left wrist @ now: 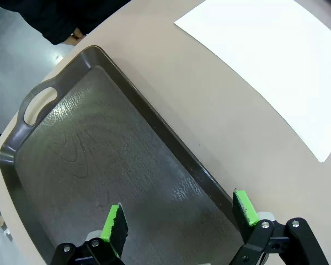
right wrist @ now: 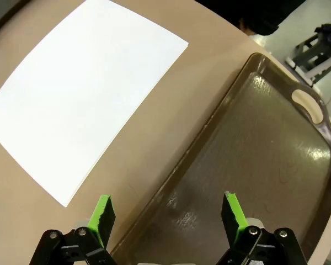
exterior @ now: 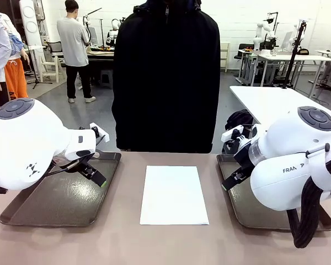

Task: Sort the A4 documents.
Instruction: Receive the A4 Paper.

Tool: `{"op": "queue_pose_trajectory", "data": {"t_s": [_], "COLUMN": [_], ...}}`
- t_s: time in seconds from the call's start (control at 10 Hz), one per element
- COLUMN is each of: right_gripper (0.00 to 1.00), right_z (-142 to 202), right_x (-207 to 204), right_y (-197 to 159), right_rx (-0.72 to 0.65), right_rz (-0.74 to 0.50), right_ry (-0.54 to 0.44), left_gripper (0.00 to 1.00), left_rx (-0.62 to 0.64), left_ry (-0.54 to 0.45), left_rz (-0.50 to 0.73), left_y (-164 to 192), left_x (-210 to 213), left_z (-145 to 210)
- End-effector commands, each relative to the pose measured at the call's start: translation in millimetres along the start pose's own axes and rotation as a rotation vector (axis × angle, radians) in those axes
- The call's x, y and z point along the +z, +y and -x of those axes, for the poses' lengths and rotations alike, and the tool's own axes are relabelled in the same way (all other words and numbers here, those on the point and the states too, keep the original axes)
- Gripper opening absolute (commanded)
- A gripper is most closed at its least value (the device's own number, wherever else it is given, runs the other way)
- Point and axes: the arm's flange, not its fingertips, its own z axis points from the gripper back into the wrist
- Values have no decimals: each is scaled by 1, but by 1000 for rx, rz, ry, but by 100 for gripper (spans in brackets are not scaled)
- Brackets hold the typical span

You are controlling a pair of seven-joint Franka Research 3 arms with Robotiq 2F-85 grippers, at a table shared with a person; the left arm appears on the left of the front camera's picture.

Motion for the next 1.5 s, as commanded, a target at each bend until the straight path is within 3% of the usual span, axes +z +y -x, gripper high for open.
{"op": "queue_pose_trajectory", "data": {"t_s": [0.0, 0.3, 0.6, 1.1, 1.4], "right_gripper": [100, 100, 100, 100, 100], "right_z": [0, 1, 14, 43, 64], "right_x": [0, 3, 24, 82, 115], "right_y": [0, 1, -18, -91, -126], "right_rx": [-1, 18, 13, -18, -94], "right_rz": [0, -27, -191, -266, -372], "right_ry": [0, -27, -61, -169, -244], "left_gripper": [100, 100, 100, 100, 100], "left_rx": [0, 0, 16, -41, -68], "left_ry": [0, 0, -36, -224, -267], "left_rz": [0, 0, 38, 398, 478], "left_y": [0, 0, 26, 49, 80], "left_x": [0, 0, 17, 89, 113], "left_z": [0, 0, 11, 31, 51]}}
